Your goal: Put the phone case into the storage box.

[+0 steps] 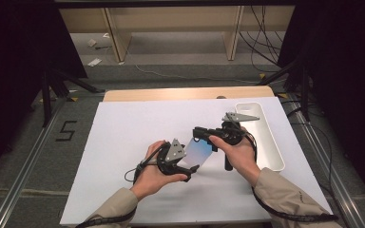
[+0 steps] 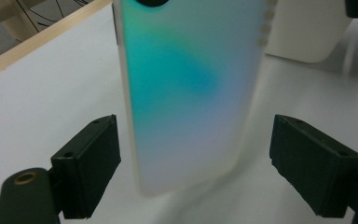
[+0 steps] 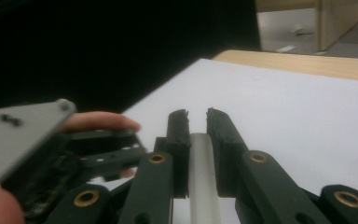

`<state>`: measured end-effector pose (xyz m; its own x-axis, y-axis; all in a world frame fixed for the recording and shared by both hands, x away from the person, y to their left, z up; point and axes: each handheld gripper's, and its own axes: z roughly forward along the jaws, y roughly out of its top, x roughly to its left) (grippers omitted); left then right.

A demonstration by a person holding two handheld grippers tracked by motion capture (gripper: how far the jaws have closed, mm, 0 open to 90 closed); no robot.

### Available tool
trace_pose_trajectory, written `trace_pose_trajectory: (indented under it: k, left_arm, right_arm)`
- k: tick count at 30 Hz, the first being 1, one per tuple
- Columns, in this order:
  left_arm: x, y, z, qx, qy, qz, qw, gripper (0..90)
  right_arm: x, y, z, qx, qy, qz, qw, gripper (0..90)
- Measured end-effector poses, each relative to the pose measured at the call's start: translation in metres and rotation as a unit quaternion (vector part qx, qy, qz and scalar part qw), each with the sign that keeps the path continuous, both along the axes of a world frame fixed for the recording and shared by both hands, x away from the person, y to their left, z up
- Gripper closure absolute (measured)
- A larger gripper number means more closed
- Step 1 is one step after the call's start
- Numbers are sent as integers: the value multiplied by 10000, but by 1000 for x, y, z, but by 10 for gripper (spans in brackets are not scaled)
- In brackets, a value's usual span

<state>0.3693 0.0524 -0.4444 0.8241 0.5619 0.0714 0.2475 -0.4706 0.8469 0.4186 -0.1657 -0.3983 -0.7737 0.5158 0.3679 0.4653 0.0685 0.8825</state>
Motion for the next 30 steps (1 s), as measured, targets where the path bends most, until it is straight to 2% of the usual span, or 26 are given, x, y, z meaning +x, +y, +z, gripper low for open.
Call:
trace_pose_trajectory:
  k: [2, 4, 9, 12, 19, 25, 27, 30]
  left_arm:
    - [1, 3, 1, -50, -8, 31, 10000, 152]
    - [2, 7, 1, -121, 41, 59, 9999, 151]
    - [5, 12, -1, -186, 122, 62, 9997, 140]
    - [5, 12, -1, -170, 137, 45, 9998, 137]
    - [6, 13, -2, -123, 158, 28, 9998, 96]
    - [6, 12, -2, -105, 137, 40, 9998, 43]
    - [6, 12, -2, -96, 146, 34, 9998, 22]
    - [6, 12, -3, -85, 147, 31, 9999, 20]
  right_arm:
    - [0, 0, 2, 1, -68, 20, 10000, 804]
    - [-2, -1, 9, -177, -288, 91, 9994, 803]
    - [-1, -3, 15, -395, -553, 403, 9969, 803]
    - [-1, -4, 16, -561, -654, 565, 9947, 803]
    - [-1, -8, 21, -754, -842, 712, 9910, 802]
    - [-1, -9, 24, -1005, -1011, 961, 9851, 801]
    - [-2, -8, 26, -1167, -1083, 1085, 9813, 801]
    - [-3, -6, 26, -1221, -1113, 1153, 9795, 801]
